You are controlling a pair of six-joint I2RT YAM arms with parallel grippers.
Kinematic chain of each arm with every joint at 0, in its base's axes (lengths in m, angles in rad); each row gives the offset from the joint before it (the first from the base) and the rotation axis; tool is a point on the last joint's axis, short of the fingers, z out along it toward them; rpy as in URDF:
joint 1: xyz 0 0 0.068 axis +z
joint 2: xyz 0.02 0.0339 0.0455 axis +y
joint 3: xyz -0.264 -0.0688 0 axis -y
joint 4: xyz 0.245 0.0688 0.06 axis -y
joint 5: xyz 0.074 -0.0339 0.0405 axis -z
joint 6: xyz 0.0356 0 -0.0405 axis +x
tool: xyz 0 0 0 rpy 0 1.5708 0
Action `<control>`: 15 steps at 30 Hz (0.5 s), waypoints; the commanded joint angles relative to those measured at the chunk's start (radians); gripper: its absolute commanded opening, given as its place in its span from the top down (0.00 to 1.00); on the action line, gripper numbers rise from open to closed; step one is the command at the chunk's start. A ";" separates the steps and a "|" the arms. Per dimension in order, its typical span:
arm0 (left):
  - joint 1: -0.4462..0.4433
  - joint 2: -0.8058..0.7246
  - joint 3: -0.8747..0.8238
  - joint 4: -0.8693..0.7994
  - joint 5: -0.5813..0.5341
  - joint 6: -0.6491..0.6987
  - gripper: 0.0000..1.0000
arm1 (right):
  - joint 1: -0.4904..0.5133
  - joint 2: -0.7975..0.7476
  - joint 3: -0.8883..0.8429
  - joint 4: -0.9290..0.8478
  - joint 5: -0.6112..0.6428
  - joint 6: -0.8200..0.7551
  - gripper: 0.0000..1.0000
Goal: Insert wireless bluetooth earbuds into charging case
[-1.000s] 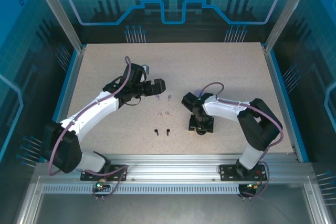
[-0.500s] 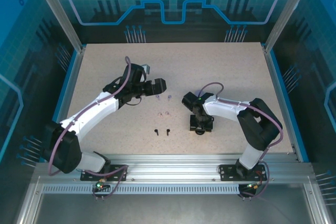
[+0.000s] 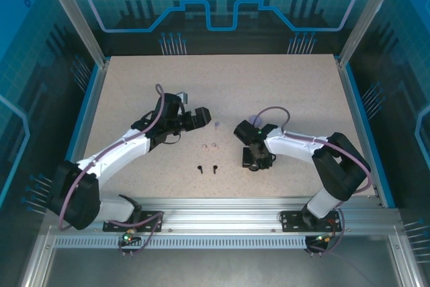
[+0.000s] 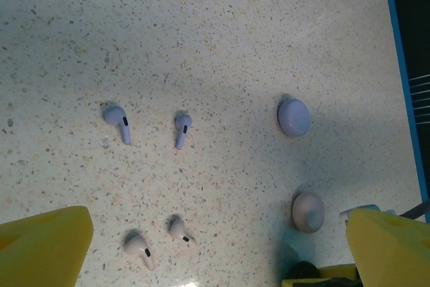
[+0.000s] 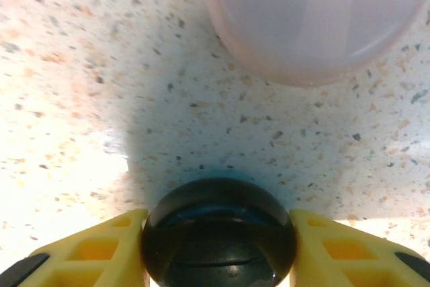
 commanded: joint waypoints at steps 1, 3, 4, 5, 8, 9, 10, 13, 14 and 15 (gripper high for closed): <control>-0.013 -0.057 -0.042 0.078 -0.007 -0.048 0.01 | 0.010 -0.052 0.010 0.041 0.026 0.007 0.61; -0.016 -0.082 -0.071 0.096 -0.002 -0.068 0.01 | 0.010 -0.064 0.028 0.038 0.025 0.022 0.61; -0.020 -0.098 -0.090 0.108 -0.004 -0.077 0.01 | 0.009 -0.068 0.042 0.031 0.026 0.033 0.61; -0.026 -0.113 -0.111 0.119 -0.007 -0.084 0.01 | 0.008 -0.070 0.055 0.024 0.028 0.038 0.61; -0.043 -0.165 -0.193 0.191 -0.009 -0.116 0.01 | 0.006 -0.071 0.113 -0.003 0.030 0.057 0.60; -0.051 -0.185 -0.225 0.223 -0.014 -0.125 0.01 | 0.007 -0.071 0.134 -0.014 0.033 0.065 0.60; -0.058 -0.203 -0.252 0.249 -0.017 -0.131 0.01 | 0.006 -0.069 0.157 -0.023 0.031 0.077 0.60; -0.078 -0.250 -0.318 0.308 -0.034 -0.140 0.01 | 0.006 -0.058 0.228 -0.047 0.025 0.106 0.60; -0.081 -0.262 -0.335 0.327 -0.035 -0.141 0.01 | 0.006 -0.053 0.247 -0.054 0.026 0.117 0.60; -0.082 -0.273 -0.353 0.350 -0.039 -0.145 0.01 | 0.005 -0.042 0.271 -0.061 0.025 0.131 0.60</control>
